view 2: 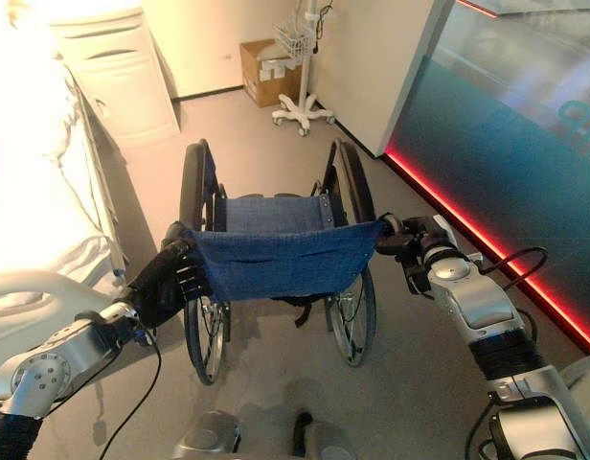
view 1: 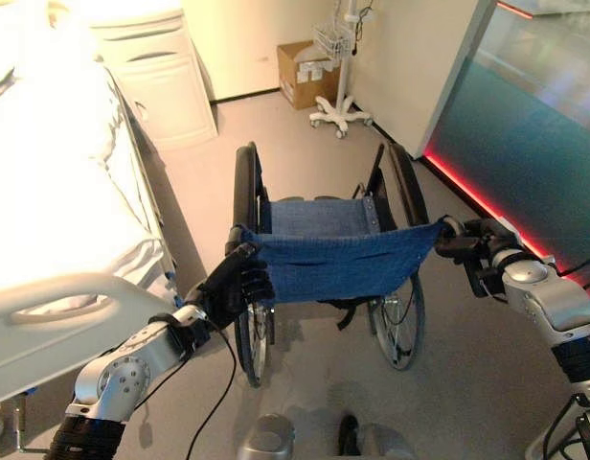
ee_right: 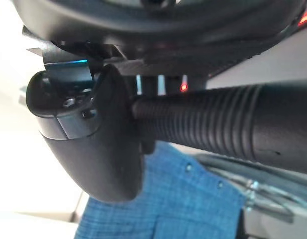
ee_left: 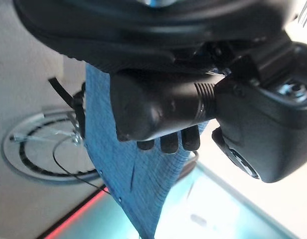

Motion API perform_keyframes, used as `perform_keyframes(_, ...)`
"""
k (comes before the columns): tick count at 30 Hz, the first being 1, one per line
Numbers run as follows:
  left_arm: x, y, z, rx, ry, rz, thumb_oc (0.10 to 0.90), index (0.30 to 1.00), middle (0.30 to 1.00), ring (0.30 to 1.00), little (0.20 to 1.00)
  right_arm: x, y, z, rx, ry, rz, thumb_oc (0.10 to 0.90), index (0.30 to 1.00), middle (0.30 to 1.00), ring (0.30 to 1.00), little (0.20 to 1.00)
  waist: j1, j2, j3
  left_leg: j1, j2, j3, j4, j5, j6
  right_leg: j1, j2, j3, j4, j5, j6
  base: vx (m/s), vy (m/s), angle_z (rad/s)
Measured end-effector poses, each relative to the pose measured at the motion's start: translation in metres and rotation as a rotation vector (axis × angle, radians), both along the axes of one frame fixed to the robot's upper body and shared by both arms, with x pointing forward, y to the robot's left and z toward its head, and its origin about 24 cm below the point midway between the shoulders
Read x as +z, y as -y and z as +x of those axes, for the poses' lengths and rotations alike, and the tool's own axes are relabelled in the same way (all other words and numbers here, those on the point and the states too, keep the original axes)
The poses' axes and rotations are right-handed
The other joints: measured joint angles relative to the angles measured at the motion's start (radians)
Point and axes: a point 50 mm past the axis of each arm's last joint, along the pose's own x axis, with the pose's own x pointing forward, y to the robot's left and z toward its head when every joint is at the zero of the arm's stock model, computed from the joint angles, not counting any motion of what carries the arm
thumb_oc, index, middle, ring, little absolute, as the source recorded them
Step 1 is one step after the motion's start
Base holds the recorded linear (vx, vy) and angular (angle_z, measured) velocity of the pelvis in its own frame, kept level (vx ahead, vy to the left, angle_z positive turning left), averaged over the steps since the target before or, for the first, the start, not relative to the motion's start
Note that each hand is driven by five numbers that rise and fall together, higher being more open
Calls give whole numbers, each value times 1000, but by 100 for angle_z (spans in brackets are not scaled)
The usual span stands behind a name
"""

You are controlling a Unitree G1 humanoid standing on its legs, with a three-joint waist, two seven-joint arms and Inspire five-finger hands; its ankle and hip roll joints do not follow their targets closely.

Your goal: Push the wheelchair next to the bed

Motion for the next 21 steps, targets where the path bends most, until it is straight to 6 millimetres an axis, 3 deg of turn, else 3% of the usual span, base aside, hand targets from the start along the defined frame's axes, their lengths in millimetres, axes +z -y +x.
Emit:
perform_keyframes(1,-2,0,0,8,-9,0,400,300,300,300,300,-1,0,0,1,-4,-2,400,300,300,300,300,7,-1,1,-20,-8,0,29,28,4,21,-3,-5,-20,4,-6,311,-136,13)
perform_keyframes(2,-4,-1,-2,14,-18,-2,400,300,300,300,300,-2,-1,-1,3,-10,-11,400,300,300,300,300,6,-7,4,-38,-25,9,32,-3,49,61,0,-6,-60,2,-14,345,-109,29)
perform_keyframes(4,-6,-1,-4,14,-25,-5,400,300,300,300,300,-4,-2,-1,14,-21,-31,400,300,300,300,300,17,-12,7,-41,-49,46,-60,-22,80,100,3,-1,-93,3,-22,365,-106,20)
perform_keyframes(5,-8,-1,-6,9,-29,-10,400,300,300,300,300,-6,-2,-1,18,-29,-47,400,300,300,300,300,22,-12,6,-33,-59,82,-165,-25,96,127,9,-2,-117,2,-24,297,-65,12)
perform_keyframes(8,-7,1,-7,-12,-15,-23,400,300,300,300,300,-7,-1,3,6,-39,-47,400,300,300,300,300,35,-9,8,-53,-67,111,-379,-23,99,179,33,8,-163,-21,-49,465,-93,13)
perform_keyframes(10,-6,5,-6,-19,1,-34,400,300,300,300,300,-10,2,5,-10,-54,-47,400,300,300,300,300,42,-2,7,-92,-36,173,-571,14,59,231,60,2,-198,-35,-67,483,-95,16)
perform_keyframes(11,-5,6,-6,-31,9,-32,400,300,300,300,300,-12,3,4,-14,-52,-47,400,300,300,300,300,46,17,6,-132,-6,219,-614,39,36,256,81,-7,-206,-47,-63,588,-95,-2)
perform_keyframes(12,-5,7,-7,-37,11,-35,400,300,300,300,300,-13,4,3,-15,-51,-54,400,300,300,300,300,50,27,1,-155,5,246,-621,45,30,269,90,-6,-210,-56,-62,520,-64,-8)
perform_keyframes(13,-6,8,-8,-49,7,-42,400,300,300,300,300,-19,6,-1,-18,-46,-73,400,300,300,300,300,65,39,-15,-184,26,325,-619,45,30,304,94,-24,-222,-76,-60,416,-44,-8)
perform_keyframes(14,-7,8,-10,-50,3,-42,400,300,300,300,300,-20,6,-2,-16,-47,-74,400,300,300,300,300,67,42,-22,-195,28,342,-612,45,30,321,93,-25,-227,-86,-50,418,-38,-13)
perform_keyframes(16,-9,6,-16,-57,-17,-24,400,300,300,300,300,-28,4,-4,-10,-72,-70,400,300,300,300,300,82,30,-68,-198,16,355,-533,25,65,358,68,-28,-231,-134,-15,520,-51,-26)
perform_keyframes(17,-9,4,-20,-56,-22,-13,400,300,300,300,300,-32,1,-5,0,-85,-67,400,300,300,300,300,93,17,-95,-166,-7,343,-540,45,107,371,54,-18,-220,-172,-6,613,-16,-21)
perform_keyframes(18,-8,3,-19,-50,-18,-16,400,300,300,300,300,-33,1,-5,-1,-87,-73,400,300,300,300,300,94,-2,-94,-156,-33,314,-540,42,109,375,40,-15,-175,-188,10,417,32,-28)
perform_keyframes(19,-9,4,-16,-28,-17,-31,400,300,300,300,300,-36,-1,-2,-1,-86,-70,400,300,300,300,300,112,-4,-94,-133,-49,307,-535,50,122,333,32,-11,-9,-217,62,528,55,-25)
perform_keyframes(20,-9,2,-12,-13,-16,-32,400,300,300,300,300,-38,-4,2,-4,-86,-67,400,300,300,300,300,124,-5,-94,-116,-52,306,-534,62,150,240,36,12,279,-218,129,468,46,-17)
perform_keyframes(21,-6,0,-9,-12,-6,-13,400,300,300,300,300,-39,-4,3,-5,-89,-62,400,300,300,300,300,125,-12,-92,-94,-62,314,-538,98,207,215,53,4,413,-164,169,462,32,0)
